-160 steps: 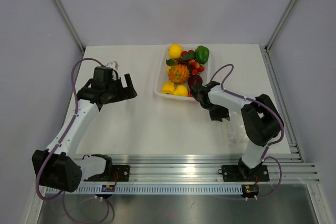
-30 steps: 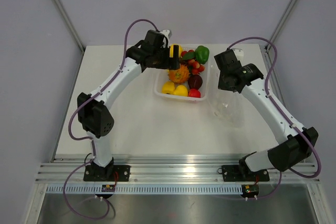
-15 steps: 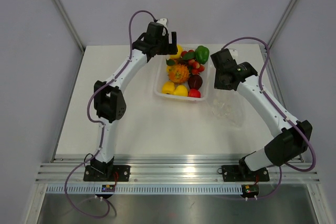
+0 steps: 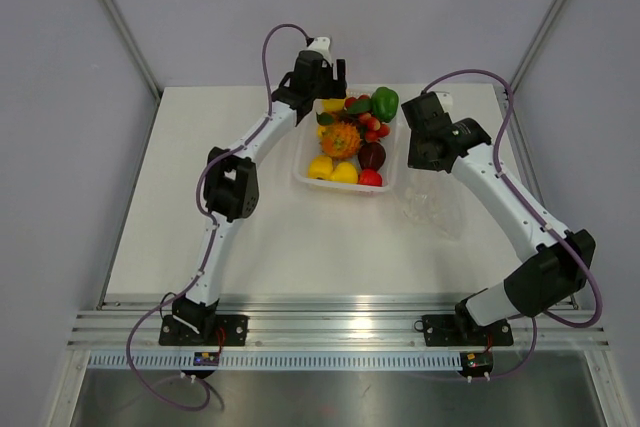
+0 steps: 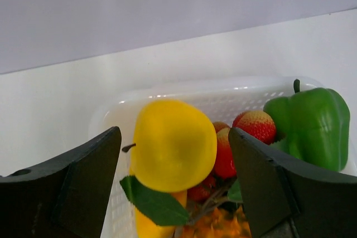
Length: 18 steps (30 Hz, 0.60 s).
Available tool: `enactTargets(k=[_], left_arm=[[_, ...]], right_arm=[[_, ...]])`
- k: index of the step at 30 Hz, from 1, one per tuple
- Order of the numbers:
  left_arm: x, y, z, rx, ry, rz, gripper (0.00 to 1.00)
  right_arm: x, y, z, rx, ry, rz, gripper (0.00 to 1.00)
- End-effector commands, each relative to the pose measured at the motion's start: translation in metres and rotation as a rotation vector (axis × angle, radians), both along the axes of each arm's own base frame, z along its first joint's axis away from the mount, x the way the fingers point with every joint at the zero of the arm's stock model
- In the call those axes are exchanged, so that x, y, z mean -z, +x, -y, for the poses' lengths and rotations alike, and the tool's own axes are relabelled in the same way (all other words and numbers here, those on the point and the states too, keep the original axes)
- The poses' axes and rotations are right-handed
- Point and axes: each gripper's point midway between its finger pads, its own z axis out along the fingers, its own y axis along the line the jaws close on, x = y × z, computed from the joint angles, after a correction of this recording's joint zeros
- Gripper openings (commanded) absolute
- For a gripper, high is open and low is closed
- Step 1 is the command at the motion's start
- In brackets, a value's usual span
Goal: Place the food in the zip-top bag and seal the zipper
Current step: Pick up the fake fruit from the bin.
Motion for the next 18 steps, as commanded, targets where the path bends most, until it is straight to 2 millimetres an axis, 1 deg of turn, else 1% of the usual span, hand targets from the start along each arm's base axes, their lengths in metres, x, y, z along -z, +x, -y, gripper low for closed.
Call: enactTargets(k=[1,2,5,9,10,12,13,17,18], left_arm=[[-0.042,0.019,0.006,-0.016,-0.046,0.154,0.80],[-0.033,0.020,0.005,-0.017,-0.036,0.141,0.79],[-0.020,0.020,0.004,-0.024,-0.010,0.120,0.79],[-0.018,0.013,0.009,-0.006,0.042,0.115,0.79],[-0.014,0.008,0.014,0.002,0.066,0.104,0.79],[-0.016,0.002,0.017,0.014,0.109,0.109,0.81],[-0.013,-0.003,0.022,0.019,0.130,0.102,0.82],[-0.010,-0.007,0.022,0.008,0.156,0.095,0.83],[-0.006,-0.005,0.019,-0.004,0.167,0.091,0.83]], right_arm=[[0.001,0.007,-0.004,-0.015,0.010,0.011,0.00],[0.002,0.007,-0.006,-0.017,0.012,0.006,0.00],[0.005,0.007,-0.005,-0.014,0.007,-0.002,0.00],[0.007,0.007,-0.006,-0.019,0.006,-0.008,0.00],[0.008,0.007,-0.006,-0.020,0.005,-0.012,0.00],[0.009,0.007,-0.006,-0.019,0.009,-0.012,0.00],[0.009,0.008,-0.007,-0.017,0.009,-0.013,0.00],[0.007,0.007,-0.008,-0.025,0.018,-0.008,0.00],[0.008,0.007,-0.008,-0.027,0.018,-0.010,0.00]])
